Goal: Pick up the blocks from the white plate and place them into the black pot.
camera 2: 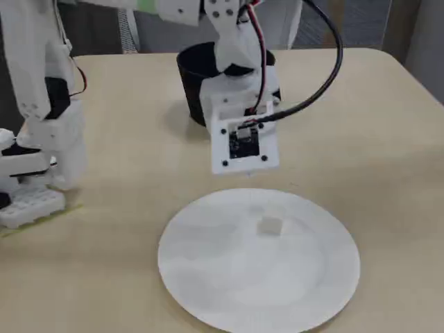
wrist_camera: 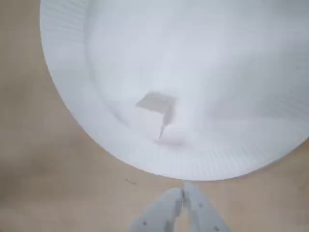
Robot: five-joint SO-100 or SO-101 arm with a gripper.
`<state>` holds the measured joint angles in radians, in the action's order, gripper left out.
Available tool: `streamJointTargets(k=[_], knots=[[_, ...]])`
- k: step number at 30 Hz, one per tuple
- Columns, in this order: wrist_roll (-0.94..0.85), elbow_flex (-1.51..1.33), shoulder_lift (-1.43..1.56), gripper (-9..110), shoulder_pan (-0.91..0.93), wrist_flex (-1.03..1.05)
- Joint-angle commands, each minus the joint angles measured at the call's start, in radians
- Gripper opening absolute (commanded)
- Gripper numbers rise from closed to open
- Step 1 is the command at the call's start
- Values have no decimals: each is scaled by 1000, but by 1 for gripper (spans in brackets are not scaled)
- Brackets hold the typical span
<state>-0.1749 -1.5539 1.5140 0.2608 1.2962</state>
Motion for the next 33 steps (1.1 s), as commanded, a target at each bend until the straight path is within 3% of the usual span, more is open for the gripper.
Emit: streamJointTargets(k=[1,2,9,12,33], knots=[[3,155,-77,-2,31,71],[6,206,-117,-2,38,107],[-5,333,-209,30,60,207],[12,331,-216,36,54,207],[92,333,-376,24,54,126]])
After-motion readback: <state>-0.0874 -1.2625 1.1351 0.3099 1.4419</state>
